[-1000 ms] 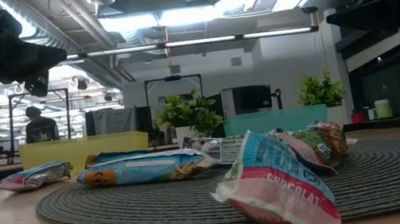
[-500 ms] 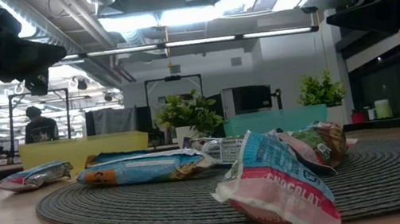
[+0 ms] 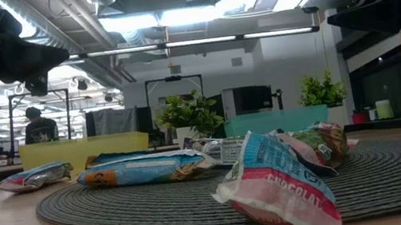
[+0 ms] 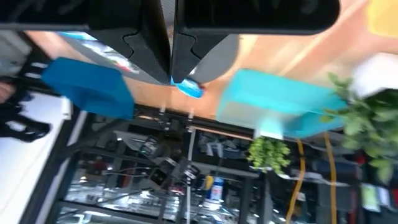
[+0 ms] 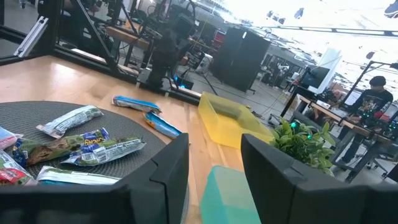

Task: Pick and place Granola Bars by type
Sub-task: Put the red granola bar into the yellow bin

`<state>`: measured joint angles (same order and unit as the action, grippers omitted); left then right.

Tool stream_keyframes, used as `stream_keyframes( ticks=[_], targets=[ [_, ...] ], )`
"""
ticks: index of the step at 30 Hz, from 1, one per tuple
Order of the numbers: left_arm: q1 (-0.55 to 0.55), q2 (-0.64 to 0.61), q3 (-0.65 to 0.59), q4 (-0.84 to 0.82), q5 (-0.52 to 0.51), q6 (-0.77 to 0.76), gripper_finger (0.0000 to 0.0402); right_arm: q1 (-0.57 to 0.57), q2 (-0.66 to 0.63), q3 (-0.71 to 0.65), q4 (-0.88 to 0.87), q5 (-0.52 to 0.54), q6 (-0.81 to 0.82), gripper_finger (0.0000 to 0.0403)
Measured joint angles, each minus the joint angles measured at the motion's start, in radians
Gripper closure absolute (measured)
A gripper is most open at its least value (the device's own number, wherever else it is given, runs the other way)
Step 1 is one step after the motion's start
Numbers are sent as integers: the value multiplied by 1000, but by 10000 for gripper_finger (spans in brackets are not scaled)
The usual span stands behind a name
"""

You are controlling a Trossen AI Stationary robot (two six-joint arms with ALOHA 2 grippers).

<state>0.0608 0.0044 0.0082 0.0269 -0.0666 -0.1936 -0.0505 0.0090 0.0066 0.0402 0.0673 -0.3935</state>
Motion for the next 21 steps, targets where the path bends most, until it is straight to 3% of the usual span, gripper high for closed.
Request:
stream_keyframes(
  ticks=[7, 21],
  targets=[
    [0, 0, 0, 15, -125, 58, 393, 0, 0, 0, 0, 0, 21, 253],
    [0, 11, 0, 15, -124, 104, 393, 0, 0, 0, 7, 0, -60, 253]
  ],
)
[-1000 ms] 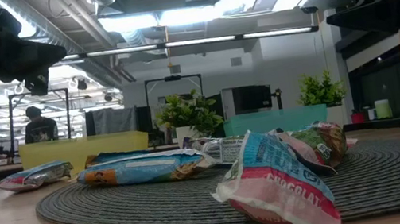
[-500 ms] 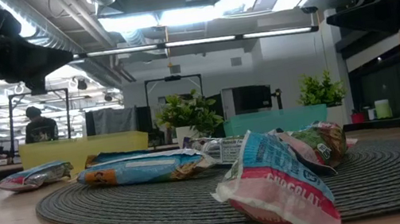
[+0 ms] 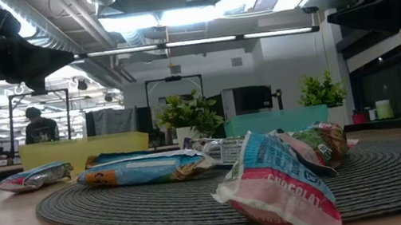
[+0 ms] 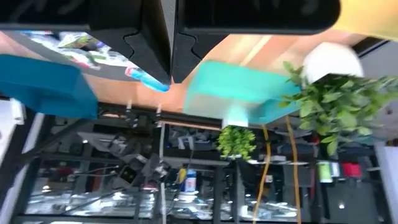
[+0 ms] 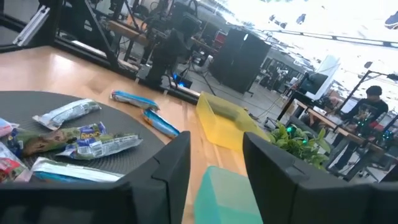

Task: Pick and place Granola Bars by type
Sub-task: Put the red granola bar into the yellow bin

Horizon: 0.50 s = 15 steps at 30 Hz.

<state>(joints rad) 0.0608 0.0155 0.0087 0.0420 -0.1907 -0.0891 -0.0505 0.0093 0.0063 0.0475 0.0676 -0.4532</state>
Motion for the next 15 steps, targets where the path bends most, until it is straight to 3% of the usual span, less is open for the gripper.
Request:
stream_keyframes(
  ticks=[6, 15],
  targets=[
    [0, 82, 77, -77, -81, -1, 393, 0, 0, 0, 3, 0, -49, 253],
    [-35, 363, 343, -303, -37, -56, 342, 0, 0, 0, 3, 0, -54, 253]
  ],
)
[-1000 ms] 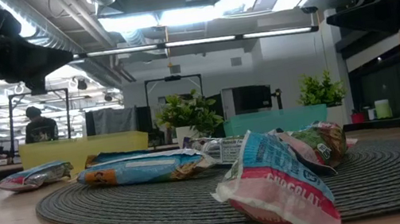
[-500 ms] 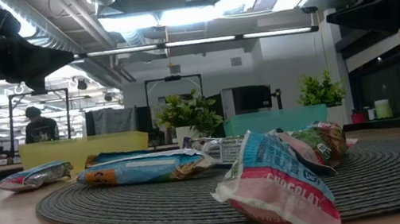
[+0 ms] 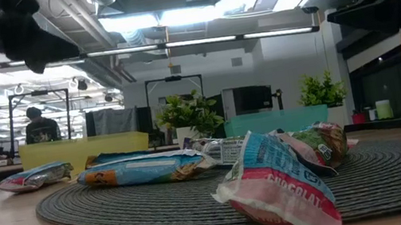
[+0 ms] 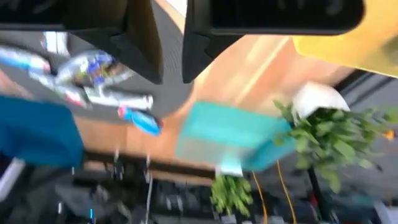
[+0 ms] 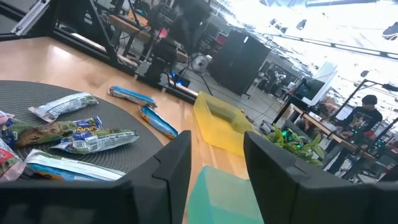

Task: Pick and place Granola Bars by type
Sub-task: Put the red granola bar into the yellow bin

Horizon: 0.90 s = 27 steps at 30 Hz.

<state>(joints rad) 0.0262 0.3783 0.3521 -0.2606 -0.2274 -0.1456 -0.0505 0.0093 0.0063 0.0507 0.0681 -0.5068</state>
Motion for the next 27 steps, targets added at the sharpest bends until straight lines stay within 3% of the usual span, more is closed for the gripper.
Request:
stream_keyframes(
  ticks=[9, 19, 27],
  targets=[
    [-28, 236, 185, -192, 14, -43, 271, 0, 0, 0, 0, 0, -3, 253],
    [-32, 392, 191, -354, 54, -247, 211, 0, 0, 0, -1, 0, -3, 253],
    [-31, 527, 191, -380, 44, -337, 167, 0, 0, 0, 0, 0, -4, 253]
  ],
)
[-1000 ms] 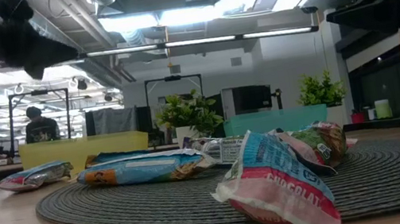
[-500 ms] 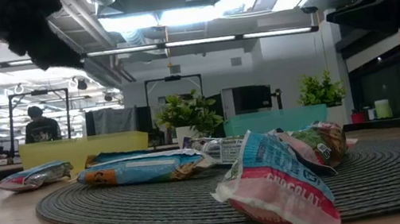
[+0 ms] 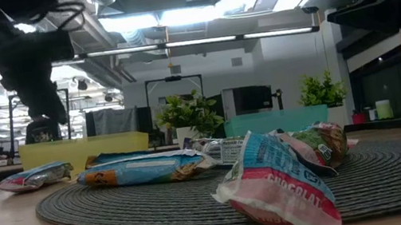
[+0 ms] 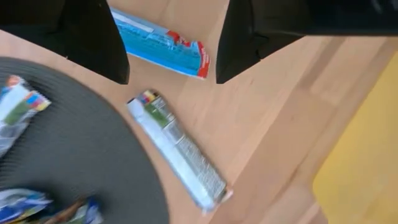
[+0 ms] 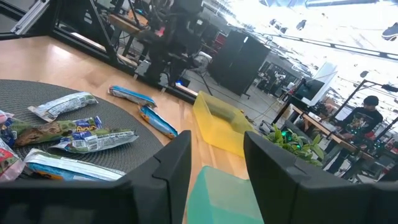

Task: Pick and place Granola Bars by type
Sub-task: Put the red granola bar into the yellow bin

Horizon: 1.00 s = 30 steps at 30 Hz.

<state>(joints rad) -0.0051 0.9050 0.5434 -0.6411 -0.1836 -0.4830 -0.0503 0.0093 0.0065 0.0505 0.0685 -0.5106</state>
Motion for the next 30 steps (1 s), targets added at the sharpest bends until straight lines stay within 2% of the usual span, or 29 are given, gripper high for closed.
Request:
stream_keyframes(
  ticks=[11, 21, 30],
  targets=[
    [0, 192, 0, 1, -27, -102, 118, 0, 0, 0, 0, 0, 0, 253],
    [0, 334, 0, 26, -32, -125, 103, 0, 0, 0, -9, 0, 0, 253],
    [5, 389, 0, 87, 81, -166, 102, 0, 0, 0, -9, 0, 0, 253]
  ],
)
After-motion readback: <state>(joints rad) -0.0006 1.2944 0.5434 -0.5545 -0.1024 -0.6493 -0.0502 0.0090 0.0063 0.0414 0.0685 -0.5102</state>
